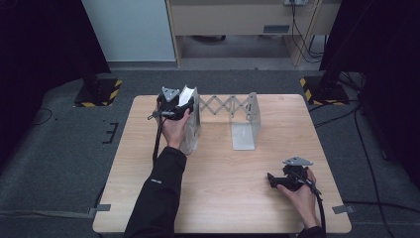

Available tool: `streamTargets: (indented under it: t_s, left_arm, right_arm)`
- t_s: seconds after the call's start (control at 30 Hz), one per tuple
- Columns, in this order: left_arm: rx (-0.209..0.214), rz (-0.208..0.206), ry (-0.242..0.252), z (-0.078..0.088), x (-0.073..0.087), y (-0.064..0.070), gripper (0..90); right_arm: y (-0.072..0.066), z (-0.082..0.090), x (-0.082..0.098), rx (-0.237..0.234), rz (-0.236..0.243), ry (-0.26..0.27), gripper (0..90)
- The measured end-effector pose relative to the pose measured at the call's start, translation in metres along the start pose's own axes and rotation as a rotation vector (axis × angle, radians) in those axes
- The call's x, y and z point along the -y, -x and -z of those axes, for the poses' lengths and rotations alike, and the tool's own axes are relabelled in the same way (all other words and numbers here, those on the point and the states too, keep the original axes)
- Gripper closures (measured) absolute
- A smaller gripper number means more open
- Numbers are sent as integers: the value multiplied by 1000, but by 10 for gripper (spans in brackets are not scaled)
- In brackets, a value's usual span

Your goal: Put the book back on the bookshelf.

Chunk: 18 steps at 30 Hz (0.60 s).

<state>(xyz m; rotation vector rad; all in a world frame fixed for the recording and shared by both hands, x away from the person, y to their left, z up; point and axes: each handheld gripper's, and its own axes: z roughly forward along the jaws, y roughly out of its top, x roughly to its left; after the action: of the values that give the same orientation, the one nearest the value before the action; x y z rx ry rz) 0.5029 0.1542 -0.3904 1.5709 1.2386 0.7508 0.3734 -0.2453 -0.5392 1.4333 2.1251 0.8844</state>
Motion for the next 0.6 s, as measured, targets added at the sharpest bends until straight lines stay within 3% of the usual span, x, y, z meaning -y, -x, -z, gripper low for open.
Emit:
streamTargets:
  t_s: [0.17, 0.2, 0.4, 0.6]
  left_arm:
    - [41, 0, 9, 5, 5, 0, 371]
    - [59, -8, 35, 13, 7, -3, 355]
    - [77, -44, 28, 39, 22, -11, 329]
    - [113, -12, 1, 53, 44, -17, 338]
  right_arm:
    - [0, 0, 0, 0, -1, 0, 29]
    - [0, 0, 0, 0, 0, 0, 29]
    - [0, 0, 0, 1, 0, 0, 28]
    - [0, 0, 0, 3, -1, -1, 27]
